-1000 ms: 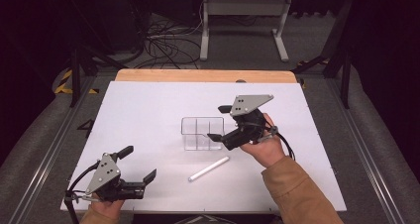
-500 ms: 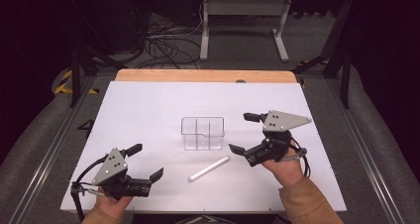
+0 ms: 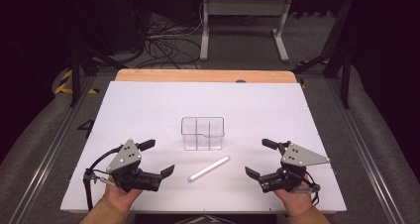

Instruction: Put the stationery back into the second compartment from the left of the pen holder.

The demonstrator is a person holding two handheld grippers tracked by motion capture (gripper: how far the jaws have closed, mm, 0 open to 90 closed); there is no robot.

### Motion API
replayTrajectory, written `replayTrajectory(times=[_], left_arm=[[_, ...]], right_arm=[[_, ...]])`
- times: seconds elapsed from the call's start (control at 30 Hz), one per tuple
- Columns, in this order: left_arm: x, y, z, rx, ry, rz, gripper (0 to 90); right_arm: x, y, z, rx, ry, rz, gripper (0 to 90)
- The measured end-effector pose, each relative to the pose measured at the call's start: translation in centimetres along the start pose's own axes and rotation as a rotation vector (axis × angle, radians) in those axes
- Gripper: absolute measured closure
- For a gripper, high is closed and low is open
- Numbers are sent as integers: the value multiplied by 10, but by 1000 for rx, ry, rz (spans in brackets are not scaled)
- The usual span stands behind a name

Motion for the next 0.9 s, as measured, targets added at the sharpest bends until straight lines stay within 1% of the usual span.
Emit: replayTrajectory(times=[0.07, 0.17, 0.23, 0.27, 0.3, 0.37, 0.43, 0.47, 0.53, 0.63, 0.73, 0.83, 0.9], left_arm=[[-1, -3, 2, -1, 6, -8, 37], [-1, -6, 5, 4, -10, -16, 37], [-2, -9, 7, 13, -10, -18, 38], [-2, -10, 8, 18, -13, -26, 38], [-2, -11, 9, 25, -9, -41, 42], [-4, -13, 11, 26, 0, -94, 42], [-6, -15, 14, 38, 20, -144, 35], [-6, -16, 15, 46, 24, -151, 35], [-6, -20, 17, 63, 33, -155, 35], [-9, -24, 20, 90, 48, -159, 44], [-12, -29, 24, 122, 33, -161, 60], [-17, -36, 27, 165, -2, -143, 71], [-20, -42, 28, 189, -7, -142, 76]], right_arm=[[0, 4, -5, 11, -9, -2, 5], [-1, 7, -11, 20, -15, 0, 5], [-1, 9, -13, 20, -18, -1, 4], [-2, 10, -13, 21, -19, -6, 4], [-2, 11, -13, 23, -21, -8, 5], [-2, 11, -14, 24, -22, -6, 5], [-1, 11, -15, 20, -30, 25, 5], [0, 10, -16, 24, -41, 50, 5], [2, 8, -19, 43, -37, 64, 5], [2, 7, -19, 47, -49, 78, 6], [2, 8, -19, 43, -56, 79, 12], [2, 9, -19, 46, -62, 84, 19], [1, 11, -18, 47, -62, 81, 28]])
Point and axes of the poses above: each handheld gripper's, and its own axes: y roughly backward along the jaws, z roughly out of its top, x roughly to its left, the point moved 3 cm from there along -y, roughly forward along the jaws, and after that the axes turned 6 degrees about -x, right-handed, at the moved point
